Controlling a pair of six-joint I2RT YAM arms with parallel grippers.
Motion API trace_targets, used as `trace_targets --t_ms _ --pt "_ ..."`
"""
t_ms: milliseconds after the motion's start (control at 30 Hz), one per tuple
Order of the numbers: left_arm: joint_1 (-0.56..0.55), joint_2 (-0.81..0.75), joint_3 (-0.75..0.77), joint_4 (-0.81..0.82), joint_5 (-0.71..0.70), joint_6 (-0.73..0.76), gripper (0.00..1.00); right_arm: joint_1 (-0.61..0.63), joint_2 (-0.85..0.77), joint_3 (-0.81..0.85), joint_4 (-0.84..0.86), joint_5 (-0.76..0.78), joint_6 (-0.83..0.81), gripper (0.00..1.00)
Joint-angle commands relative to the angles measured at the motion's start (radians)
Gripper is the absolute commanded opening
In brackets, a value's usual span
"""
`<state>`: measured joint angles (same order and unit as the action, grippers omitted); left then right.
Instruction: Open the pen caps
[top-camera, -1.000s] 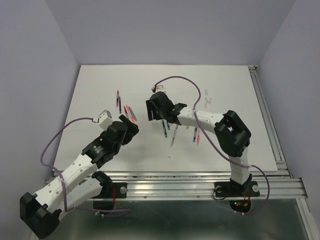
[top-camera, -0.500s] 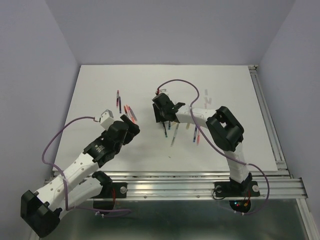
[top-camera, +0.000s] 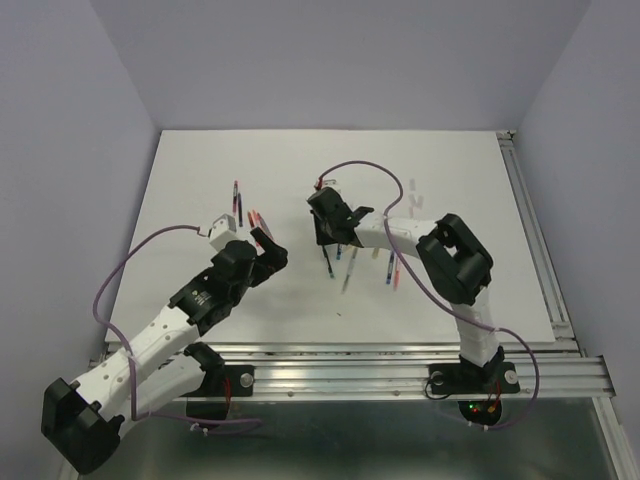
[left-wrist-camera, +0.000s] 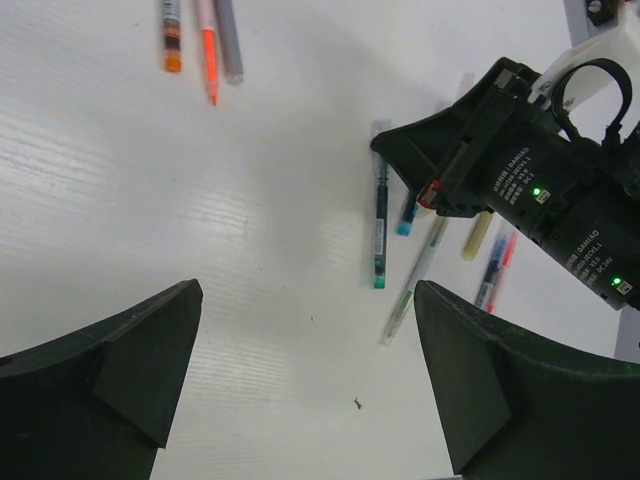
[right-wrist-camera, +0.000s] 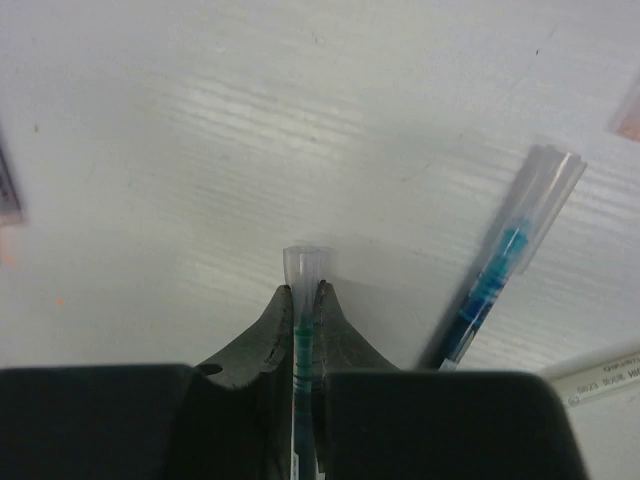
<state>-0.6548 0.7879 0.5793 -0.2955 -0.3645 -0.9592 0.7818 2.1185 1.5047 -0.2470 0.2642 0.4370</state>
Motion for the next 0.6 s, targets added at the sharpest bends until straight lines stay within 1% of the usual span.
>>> trace_targets --t_ms 0,33,67,100,133,167,233,267,333,467,567 --pt "-0.006 -0.027 -0.053 0.189 0.145 0.148 0.99 0.001 -0.178 -0.118 0.115 -0.09 0.12 0.01" --pt "-0.005 -0.032 -0.064 0.225 0.206 0.166 0.99 0.002 -0.221 -0.215 0.167 -0.114 0.135 0.01" --pt "-0.005 -0.033 -0.073 0.283 0.237 0.175 0.99 0.001 -0.314 -0.263 0.219 -0.134 0.152 0.01" --pt "-0.005 -0.035 -0.081 0.315 0.271 0.204 0.99 0.0 -0.351 -0.302 0.312 -0.164 0.199 0.01" --pt "-0.005 -0.033 -0.096 0.349 0.307 0.22 0.99 0.002 -0.391 -0.343 0.342 -0.177 0.221 0.01" --pt "-0.006 -0.03 -0.105 0.417 0.379 0.234 0.99 0.002 -0.452 -0.403 0.395 -0.193 0.241 0.01" --pt "-0.006 -0.012 -0.127 0.488 0.468 0.258 0.99 0.005 -0.514 -0.463 0.442 -0.226 0.304 0.01" --pt "-0.006 -0.001 -0.131 0.548 0.489 0.264 0.99 0.014 -0.538 -0.518 0.493 -0.23 0.324 0.01" --pt "-0.008 0.042 -0.127 0.596 0.531 0.269 0.99 0.025 -0.604 -0.581 0.566 -0.243 0.393 0.01" --pt "-0.014 0.112 -0.104 0.642 0.593 0.261 0.97 0.045 -0.67 -0.624 0.618 -0.215 0.427 0.01" --pt "-0.02 0.146 -0.087 0.654 0.578 0.252 0.93 0.059 -0.706 -0.656 0.682 -0.189 0.45 0.01"
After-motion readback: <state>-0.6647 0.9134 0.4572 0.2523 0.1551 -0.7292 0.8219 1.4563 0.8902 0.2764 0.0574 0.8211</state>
